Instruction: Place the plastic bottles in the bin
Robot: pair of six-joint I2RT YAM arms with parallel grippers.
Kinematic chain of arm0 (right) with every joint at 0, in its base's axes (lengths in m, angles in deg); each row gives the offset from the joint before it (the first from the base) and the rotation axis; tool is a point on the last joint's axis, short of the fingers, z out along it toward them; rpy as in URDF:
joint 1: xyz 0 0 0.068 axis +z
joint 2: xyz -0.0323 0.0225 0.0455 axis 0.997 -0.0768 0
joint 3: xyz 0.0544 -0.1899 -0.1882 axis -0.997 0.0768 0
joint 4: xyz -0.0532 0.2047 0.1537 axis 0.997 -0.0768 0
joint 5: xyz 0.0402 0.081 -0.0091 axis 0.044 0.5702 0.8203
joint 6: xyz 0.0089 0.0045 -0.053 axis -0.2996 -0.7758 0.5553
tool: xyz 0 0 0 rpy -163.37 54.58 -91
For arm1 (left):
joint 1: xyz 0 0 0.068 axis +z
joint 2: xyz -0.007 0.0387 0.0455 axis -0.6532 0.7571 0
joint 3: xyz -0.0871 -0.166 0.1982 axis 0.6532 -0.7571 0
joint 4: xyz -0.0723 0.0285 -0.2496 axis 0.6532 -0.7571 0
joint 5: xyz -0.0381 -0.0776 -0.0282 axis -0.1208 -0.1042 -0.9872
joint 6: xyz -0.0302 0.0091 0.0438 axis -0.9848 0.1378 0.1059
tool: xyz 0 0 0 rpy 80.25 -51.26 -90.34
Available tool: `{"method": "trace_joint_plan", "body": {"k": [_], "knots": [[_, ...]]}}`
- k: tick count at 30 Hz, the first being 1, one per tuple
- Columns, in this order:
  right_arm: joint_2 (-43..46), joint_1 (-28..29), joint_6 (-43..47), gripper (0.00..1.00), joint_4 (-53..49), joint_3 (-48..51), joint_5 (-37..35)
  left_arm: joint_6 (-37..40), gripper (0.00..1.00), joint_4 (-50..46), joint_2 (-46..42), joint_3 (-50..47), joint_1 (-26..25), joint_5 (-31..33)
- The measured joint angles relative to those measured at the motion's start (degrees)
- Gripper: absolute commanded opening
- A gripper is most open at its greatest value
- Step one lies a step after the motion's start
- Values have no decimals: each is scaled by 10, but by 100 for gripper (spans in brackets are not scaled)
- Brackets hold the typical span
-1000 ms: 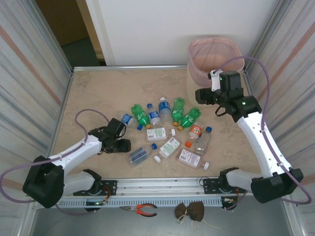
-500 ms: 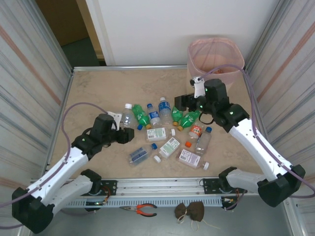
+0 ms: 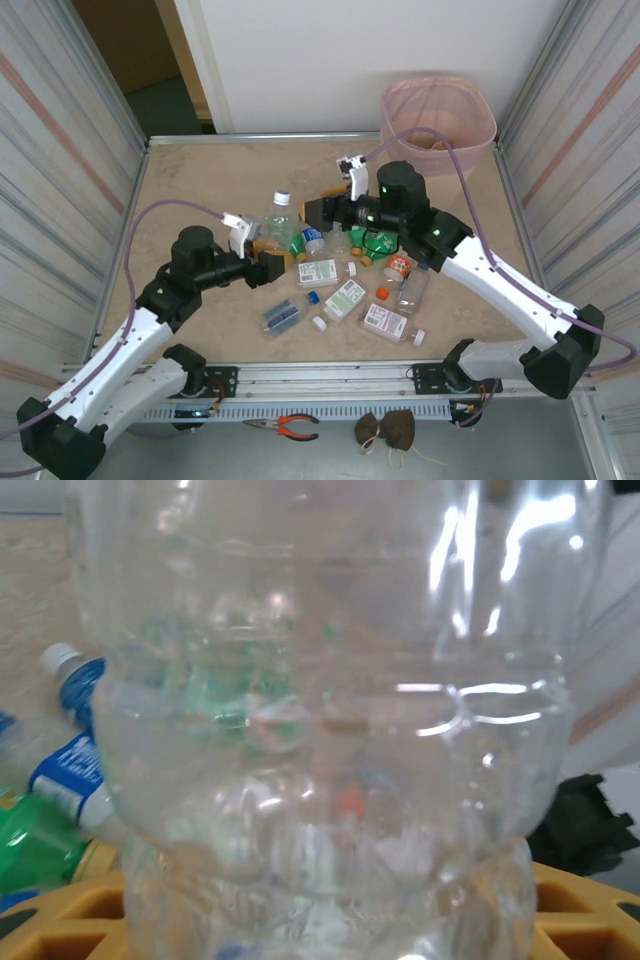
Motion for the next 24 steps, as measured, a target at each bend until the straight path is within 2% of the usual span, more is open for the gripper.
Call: {"method": "trace_joint_plan", "body": {"k": [8, 18, 21, 24], "knots": [[-42, 8, -25, 61, 52, -37, 37, 0, 55, 40, 16, 12, 0, -58], [-46, 14, -30, 38, 62, -37, 50, 1, 55, 44, 20, 25, 0, -70], [-46, 17, -35, 31, 67, -37, 50, 1, 59, 45, 20, 25, 0, -69], [-46, 16, -36, 30, 67, -37, 51, 2, 65, 44, 20, 25, 0, -66]]}}
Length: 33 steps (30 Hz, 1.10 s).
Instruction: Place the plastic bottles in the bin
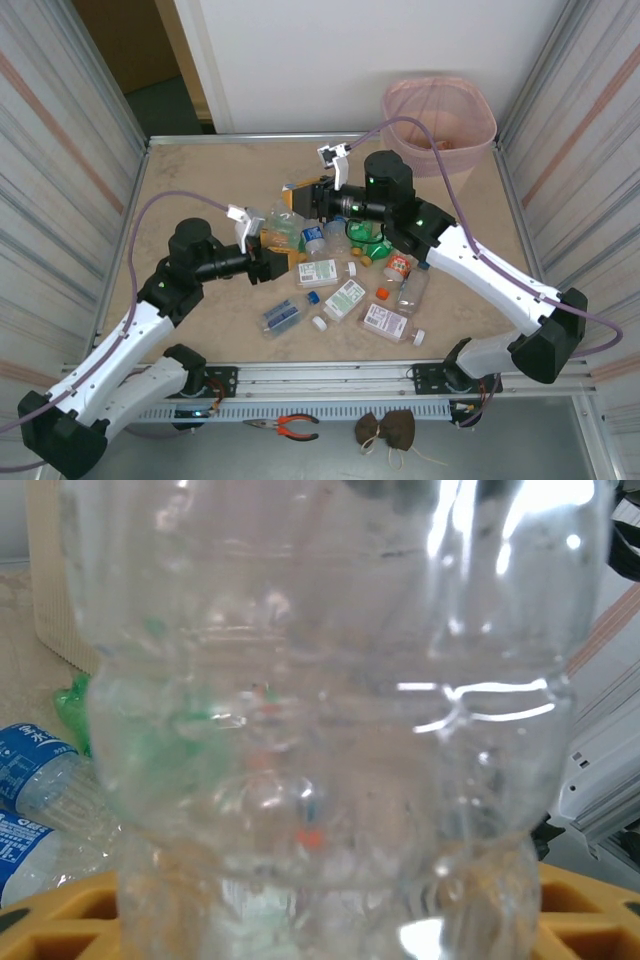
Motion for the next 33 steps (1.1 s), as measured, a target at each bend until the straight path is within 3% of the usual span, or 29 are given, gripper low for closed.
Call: {"method": "trace_joint_plan", "body": {"k": [7, 14, 23, 33], "knots": [[0, -1, 5, 30, -3, 0, -9, 3, 82, -7, -5, 2, 0, 17], [13, -42, 18, 30, -35, 0, -37, 4, 87, -26, -25, 8, 0, 37], [49, -183, 42, 27, -68, -20, -90, 4, 87, -37, -48, 8, 0, 45], [-1, -355, 89, 27, -92, -163, -97, 3, 87, -47, -44, 11, 0, 53]]}}
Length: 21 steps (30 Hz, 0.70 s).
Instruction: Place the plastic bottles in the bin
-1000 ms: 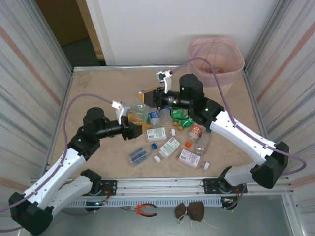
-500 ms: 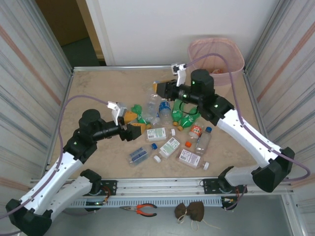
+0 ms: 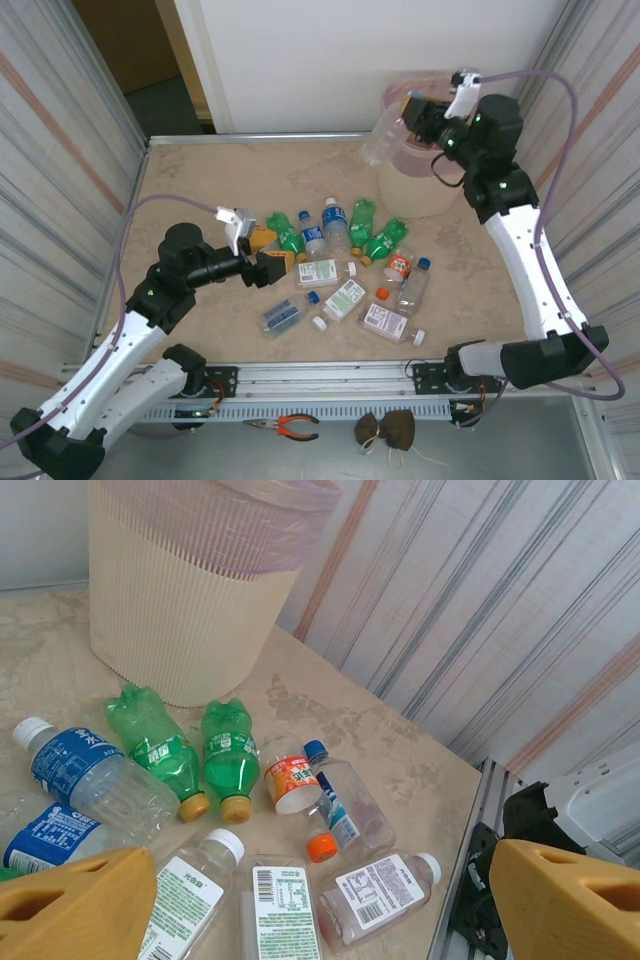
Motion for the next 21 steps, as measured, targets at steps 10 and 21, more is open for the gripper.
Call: {"method": "trace_joint_plan", "body": {"k": [10, 21], "knots": [[-171, -76, 112, 27, -104, -211, -1, -1, 86, 2, 3, 0, 0, 7], [-295, -75, 167, 26, -240, -312, -34, 1, 86, 2, 9, -9, 0, 29]]}}
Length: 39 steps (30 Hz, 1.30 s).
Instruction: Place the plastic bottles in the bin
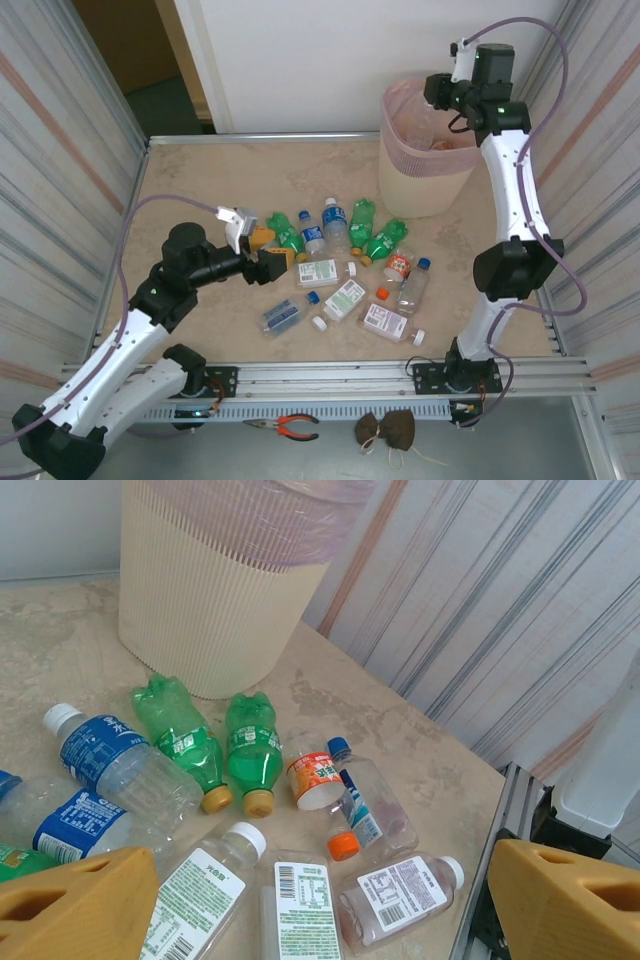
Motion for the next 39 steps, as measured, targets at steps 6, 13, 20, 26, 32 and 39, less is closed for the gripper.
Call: {"method": "trace_joint_plan", "body": {"k": [6, 13, 20, 26, 32, 39], "knots": [[-35, 1, -10, 27, -25, 0, -21, 8, 86, -9, -2, -5, 0, 10], [-49, 14, -50, 31, -28, 29, -66, 9, 86, -18, -12, -18, 11, 17], [-61, 17, -82, 40, -24, 90, -84, 9, 86, -20, -12, -25, 19, 19], [-62, 16, -91, 57, -23, 97, -110, 9, 86, -19, -11, -25, 23, 19], [-52, 15, -88, 63, -23, 97, -134, 9, 85, -21, -3, -25, 23, 23], [0, 15, -75, 64, -27, 97, -140, 9, 81, -46, 32, -17, 23, 34]]}}
